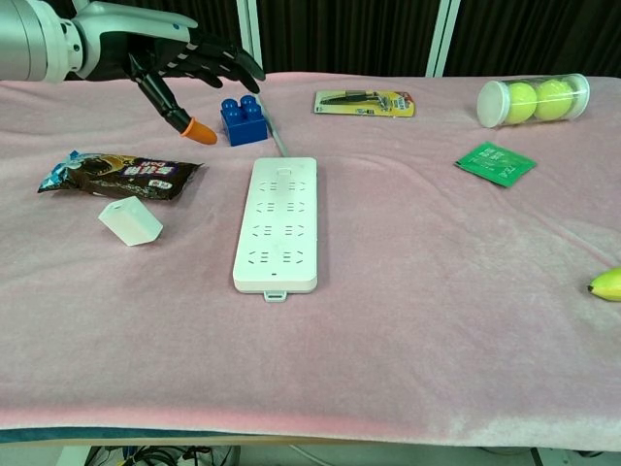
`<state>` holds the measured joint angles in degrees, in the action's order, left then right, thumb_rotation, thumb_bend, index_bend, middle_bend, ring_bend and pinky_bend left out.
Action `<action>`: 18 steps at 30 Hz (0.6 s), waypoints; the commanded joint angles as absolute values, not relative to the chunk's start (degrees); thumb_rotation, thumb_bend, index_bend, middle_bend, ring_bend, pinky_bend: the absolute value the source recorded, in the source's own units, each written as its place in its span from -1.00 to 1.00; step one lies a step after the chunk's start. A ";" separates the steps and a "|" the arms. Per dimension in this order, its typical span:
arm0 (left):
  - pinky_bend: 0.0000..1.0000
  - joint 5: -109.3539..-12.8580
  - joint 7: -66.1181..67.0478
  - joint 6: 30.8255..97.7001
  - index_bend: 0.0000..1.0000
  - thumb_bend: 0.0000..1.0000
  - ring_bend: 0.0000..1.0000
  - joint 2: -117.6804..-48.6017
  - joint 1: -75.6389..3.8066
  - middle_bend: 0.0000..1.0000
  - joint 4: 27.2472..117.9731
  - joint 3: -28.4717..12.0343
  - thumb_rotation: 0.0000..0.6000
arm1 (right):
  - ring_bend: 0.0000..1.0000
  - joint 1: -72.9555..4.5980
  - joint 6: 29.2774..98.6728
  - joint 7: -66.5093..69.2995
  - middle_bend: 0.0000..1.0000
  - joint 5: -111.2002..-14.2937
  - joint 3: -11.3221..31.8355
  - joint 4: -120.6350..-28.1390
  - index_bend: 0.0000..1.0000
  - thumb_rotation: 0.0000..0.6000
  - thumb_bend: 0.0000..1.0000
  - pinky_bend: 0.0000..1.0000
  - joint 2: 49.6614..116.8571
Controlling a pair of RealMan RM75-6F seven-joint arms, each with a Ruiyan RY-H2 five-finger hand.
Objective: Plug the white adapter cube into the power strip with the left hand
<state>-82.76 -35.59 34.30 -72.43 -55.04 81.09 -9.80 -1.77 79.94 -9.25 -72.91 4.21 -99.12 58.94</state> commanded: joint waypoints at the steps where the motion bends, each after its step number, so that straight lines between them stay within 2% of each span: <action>1: -0.92 -83.71 -31.61 35.39 -0.70 -0.67 -1.00 -71.22 -54.16 -0.69 81.39 -8.14 1.00 | -0.74 -1.81 79.85 -9.08 -0.92 -72.93 4.22 -99.01 -1.00 1.00 -0.62 -0.73 58.82; 11: -0.93 -83.38 -17.73 39.83 -0.68 -0.67 -1.00 -64.55 -46.60 -0.68 86.76 -0.50 1.00 | -0.74 -1.76 79.70 -9.36 -0.92 -72.76 4.03 -99.27 -1.00 1.00 -0.62 -0.70 58.67; 18: -0.91 -81.85 -12.20 45.20 -0.58 -0.67 -0.99 -67.15 -41.60 -0.54 83.81 1.36 1.00 | -0.74 -1.84 79.65 -10.20 -0.92 -73.14 3.68 -99.64 -1.00 1.00 -0.62 -0.70 58.90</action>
<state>-82.39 -13.09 43.50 -65.78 -42.75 85.00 0.98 -1.83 79.64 -10.19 -73.23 3.66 -99.62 58.87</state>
